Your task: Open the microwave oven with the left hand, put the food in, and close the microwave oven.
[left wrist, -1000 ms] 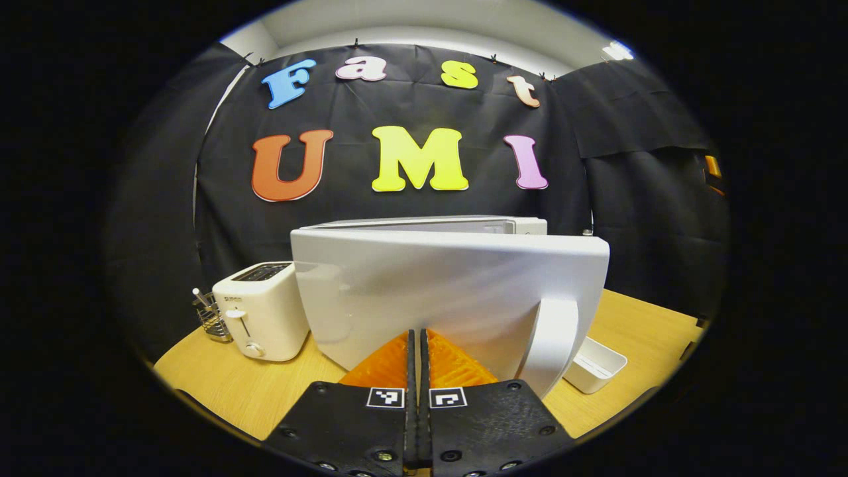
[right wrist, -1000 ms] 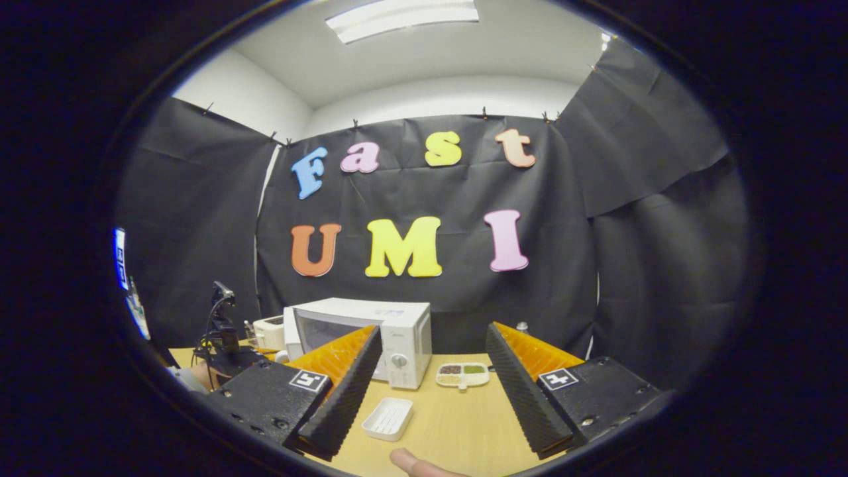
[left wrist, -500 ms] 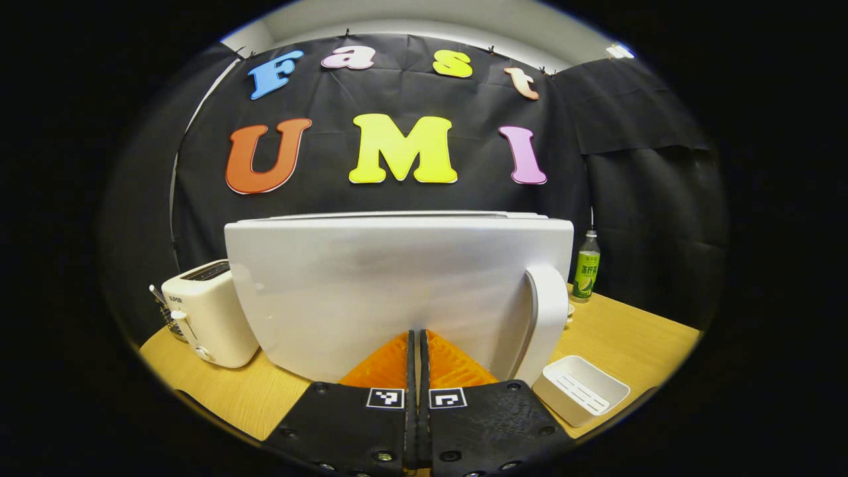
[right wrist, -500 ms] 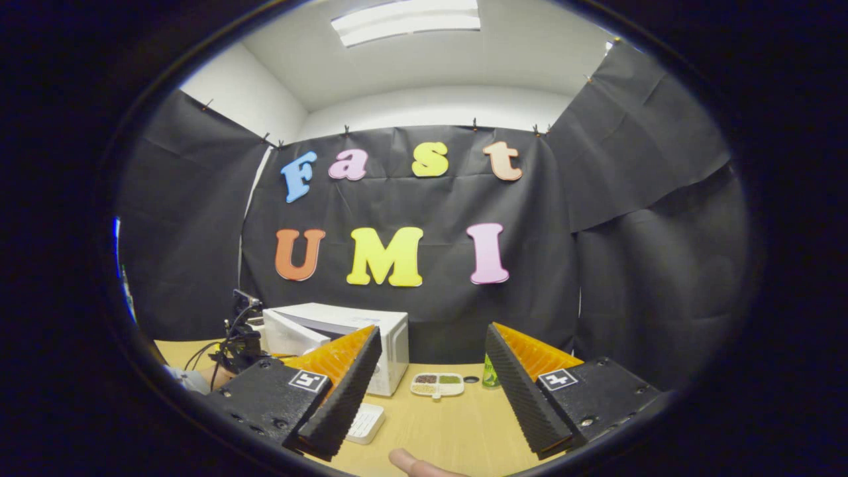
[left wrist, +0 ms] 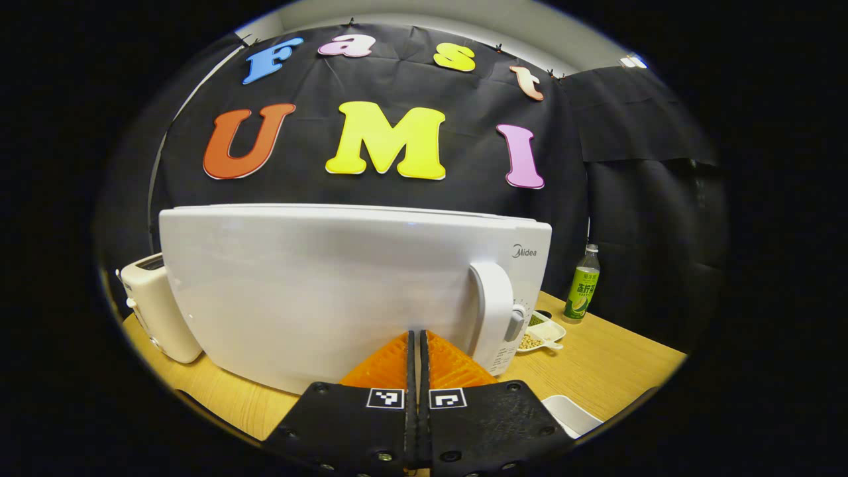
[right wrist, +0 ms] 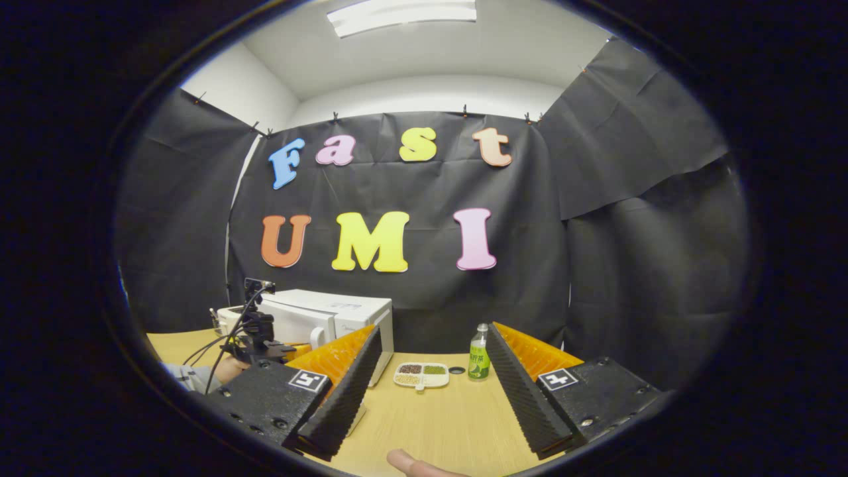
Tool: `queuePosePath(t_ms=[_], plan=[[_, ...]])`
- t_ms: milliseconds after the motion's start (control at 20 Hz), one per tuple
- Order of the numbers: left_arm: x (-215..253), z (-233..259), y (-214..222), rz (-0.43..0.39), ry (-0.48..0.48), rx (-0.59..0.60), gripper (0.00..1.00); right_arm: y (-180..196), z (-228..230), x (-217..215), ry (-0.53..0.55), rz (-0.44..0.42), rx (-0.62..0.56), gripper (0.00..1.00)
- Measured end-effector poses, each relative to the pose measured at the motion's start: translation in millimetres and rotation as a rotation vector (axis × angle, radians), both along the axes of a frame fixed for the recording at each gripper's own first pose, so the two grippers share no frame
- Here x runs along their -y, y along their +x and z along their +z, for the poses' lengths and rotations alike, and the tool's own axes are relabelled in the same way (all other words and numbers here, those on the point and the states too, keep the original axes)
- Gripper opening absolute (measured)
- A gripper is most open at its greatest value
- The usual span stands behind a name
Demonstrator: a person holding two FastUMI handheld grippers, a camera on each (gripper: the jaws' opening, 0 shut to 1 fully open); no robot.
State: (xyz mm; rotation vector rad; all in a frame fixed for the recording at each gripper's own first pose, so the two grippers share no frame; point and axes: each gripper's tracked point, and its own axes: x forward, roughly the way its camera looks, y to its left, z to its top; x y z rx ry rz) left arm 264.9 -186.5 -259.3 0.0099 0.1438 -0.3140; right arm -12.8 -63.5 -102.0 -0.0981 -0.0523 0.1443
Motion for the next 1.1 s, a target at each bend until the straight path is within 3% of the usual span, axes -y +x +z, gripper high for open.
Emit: queuePosePath(t_ms=[200, 250, 300, 350, 450, 500, 550, 600, 800, 850, 900, 950, 1000, 1050, 1100], plan=[[4, -3, 15, 0.052, 0.024, -0.023, 0.0, -2, 5, 6, 0.009, -0.023, -0.015, 1.0], [8, -2, 12, 0.045, -0.006, -0.03, 0.0, -4, 8, 6, 0.013, -0.029, -0.012, 0.92], [9, -3, 12, 0.038, -0.019, -0.034, 0.0, -7, 9, 6, 0.012, -0.037, -0.008, 0.92], [10, -3, 9, 0.028, -0.02, -0.05, 0.0, -10, 10, 5, 0.015, -0.04, -0.004, 1.0], [10, -2, 9, 0.013, -0.017, -0.053, 0.0, -15, 12, -1, 0.022, -0.046, -0.015, 1.0], [9, 0, 9, 0.021, -0.012, -0.052, 0.0, -18, 12, -4, 0.025, -0.047, -0.021, 0.92], [4, 0, 8, 0.041, 0.006, -0.053, 0.0, -21, 13, -8, 0.026, -0.049, -0.022, 1.0], [-1, 3, 4, 0.057, 0.023, -0.057, 0.0, -24, 15, -11, 0.026, -0.048, -0.022, 0.92], [-10, 19, -28, 0.071, 0.058, -0.022, 0.0, -41, 22, -23, 0.035, -0.055, -0.011, 0.92], [-16, 23, -38, 0.089, 0.071, -0.018, 0.0, -47, 29, -27, 0.05, -0.053, 0.007, 1.0], [-18, 25, -48, 0.085, 0.068, -0.026, 0.0, -53, 34, -32, 0.06, -0.047, 0.02, 0.91], [-18, 23, -61, 0.071, 0.058, -0.057, 0.01, -59, 36, -36, 0.061, -0.044, 0.027, 1.0], [-19, 24, -71, 0.06, 0.044, -0.076, 0.04, -64, 39, -40, 0.055, -0.044, 0.029, 0.91], [-22, 28, -83, 0.057, 0.033, -0.087, 0.1, -69, 42, -43, 0.05, -0.045, 0.037, 1.0], [-27, 32, -92, 0.062, 0.027, -0.092, 0.15, -74, 47, -48, 0.045, -0.047, 0.047, 1.0]])
